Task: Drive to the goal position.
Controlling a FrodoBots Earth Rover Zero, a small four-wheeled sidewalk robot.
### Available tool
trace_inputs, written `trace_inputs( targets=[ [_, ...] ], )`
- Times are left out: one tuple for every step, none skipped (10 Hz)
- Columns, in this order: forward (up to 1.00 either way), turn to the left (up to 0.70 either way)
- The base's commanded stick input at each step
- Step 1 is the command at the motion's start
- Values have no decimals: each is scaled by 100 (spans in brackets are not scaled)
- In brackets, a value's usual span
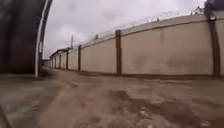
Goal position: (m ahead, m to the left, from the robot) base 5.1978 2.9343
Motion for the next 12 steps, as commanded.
trace_inputs(
  targets=[
    [85, 34],
    [85, 34],
    [85, 33],
    [85, 9],
    [85, 0],
    [85, 0],
    [85, 0],
    [85, 0],
    [85, 28],
    [85, 34],
    [85, 34],
    [85, 34]
  ],
)
